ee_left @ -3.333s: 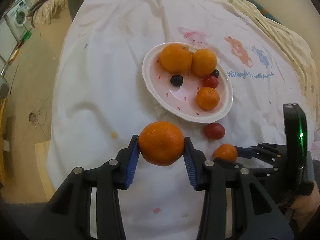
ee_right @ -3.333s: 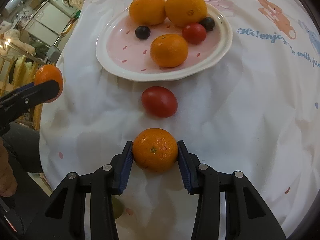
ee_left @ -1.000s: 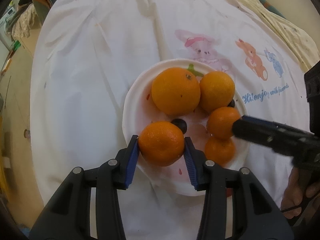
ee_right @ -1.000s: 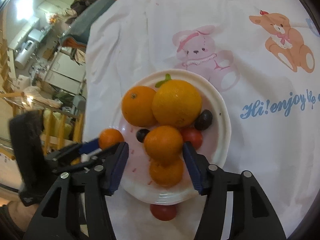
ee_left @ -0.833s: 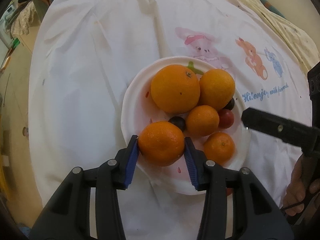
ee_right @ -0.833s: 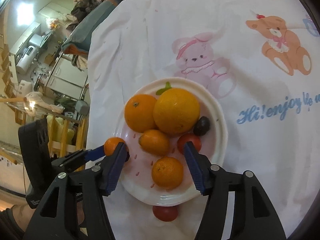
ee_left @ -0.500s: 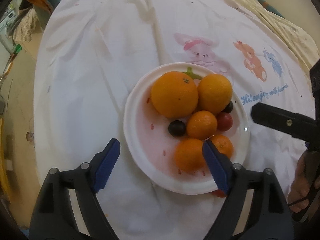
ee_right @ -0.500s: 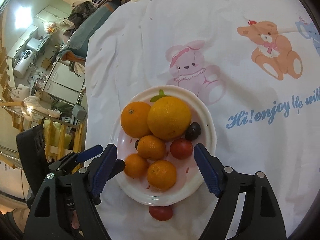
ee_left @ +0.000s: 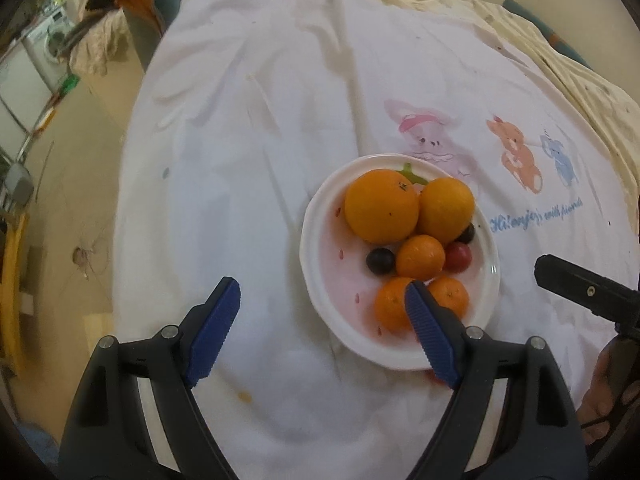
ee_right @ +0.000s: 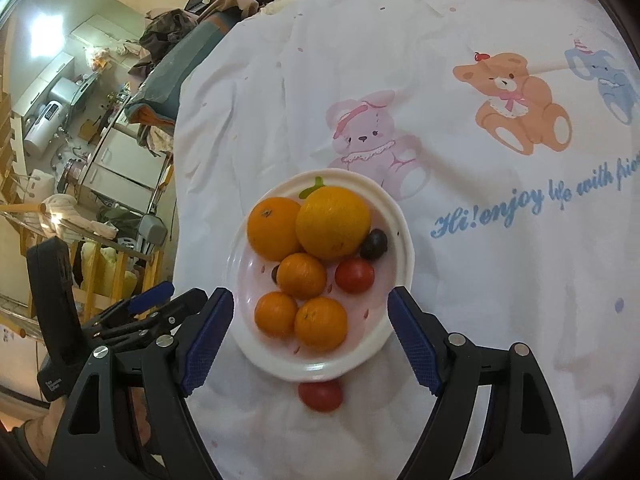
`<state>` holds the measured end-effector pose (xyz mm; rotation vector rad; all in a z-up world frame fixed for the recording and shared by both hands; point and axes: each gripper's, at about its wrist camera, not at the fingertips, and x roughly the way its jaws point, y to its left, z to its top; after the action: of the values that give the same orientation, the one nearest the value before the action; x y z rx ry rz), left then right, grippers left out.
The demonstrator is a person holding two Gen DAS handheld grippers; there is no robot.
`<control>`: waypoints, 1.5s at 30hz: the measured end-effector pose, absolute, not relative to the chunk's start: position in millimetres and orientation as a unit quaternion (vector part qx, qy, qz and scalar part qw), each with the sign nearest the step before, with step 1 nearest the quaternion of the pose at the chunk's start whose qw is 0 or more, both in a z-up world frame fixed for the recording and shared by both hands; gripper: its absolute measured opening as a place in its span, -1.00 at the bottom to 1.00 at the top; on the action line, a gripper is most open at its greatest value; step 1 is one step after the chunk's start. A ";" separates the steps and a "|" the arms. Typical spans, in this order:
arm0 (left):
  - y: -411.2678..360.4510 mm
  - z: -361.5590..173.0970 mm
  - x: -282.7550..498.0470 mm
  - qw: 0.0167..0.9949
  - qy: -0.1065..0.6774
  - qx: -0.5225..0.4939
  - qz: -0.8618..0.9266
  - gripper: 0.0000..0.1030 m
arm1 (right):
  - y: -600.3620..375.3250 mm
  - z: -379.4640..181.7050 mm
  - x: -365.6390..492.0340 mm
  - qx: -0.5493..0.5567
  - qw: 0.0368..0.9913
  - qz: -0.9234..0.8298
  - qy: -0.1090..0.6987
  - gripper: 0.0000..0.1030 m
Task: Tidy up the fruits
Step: 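Grasp the green lime with the left gripper while the right reaches the red tomato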
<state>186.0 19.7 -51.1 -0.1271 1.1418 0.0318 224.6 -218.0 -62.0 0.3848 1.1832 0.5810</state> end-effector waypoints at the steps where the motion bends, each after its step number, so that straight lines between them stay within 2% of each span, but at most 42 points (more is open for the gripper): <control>1: 19.8 -46.7 180.8 0.842 0.536 -0.061 0.013 0.59 | -218.2 -58.8 221.0 0.174 0.775 0.270 0.544 0.59; 12: 8.1 -45.9 121.3 0.821 0.562 -0.098 -0.013 0.59 | -250.2 -58.3 168.5 0.186 0.778 0.229 0.554 0.60; 19: -40.4 -72.4 67.5 0.780 0.619 -0.052 -0.072 0.59 | -279.1 -58.8 145.2 0.216 0.777 0.202 0.556 0.60; 26: -88.0 -94.5 31.1 0.771 0.626 0.009 -0.117 0.57 | -291.8 -57.3 138.9 0.227 0.778 0.198 0.551 0.60; 29: -102.8 -102.6 27.1 0.767 0.627 0.019 -0.135 0.34 | -291.8 -57.4 138.9 0.229 0.777 0.201 0.551 0.60; 34: -112.3 -110.3 28.8 0.773 0.622 0.031 -0.124 0.12 | -289.6 -55.7 137.4 0.225 0.776 0.207 0.551 0.60; 37: -112.4 -110.7 30.5 0.774 0.621 0.031 -0.120 -0.12 | -287.5 -55.2 137.3 0.219 0.777 0.210 0.552 0.61; 40: -111.8 -108.7 29.6 0.770 0.626 0.021 -0.124 -0.43 | -286.4 -55.9 138.2 0.218 0.776 0.212 0.553 0.61; 45: -104.8 -98.2 31.2 0.762 0.631 0.011 -0.145 -0.49 | -285.6 -55.9 138.6 0.219 0.775 0.211 0.554 0.61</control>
<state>31.2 -104.8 -98.2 0.0236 1.3737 -0.3151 138.6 -285.6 -55.9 0.4744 1.1992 0.4574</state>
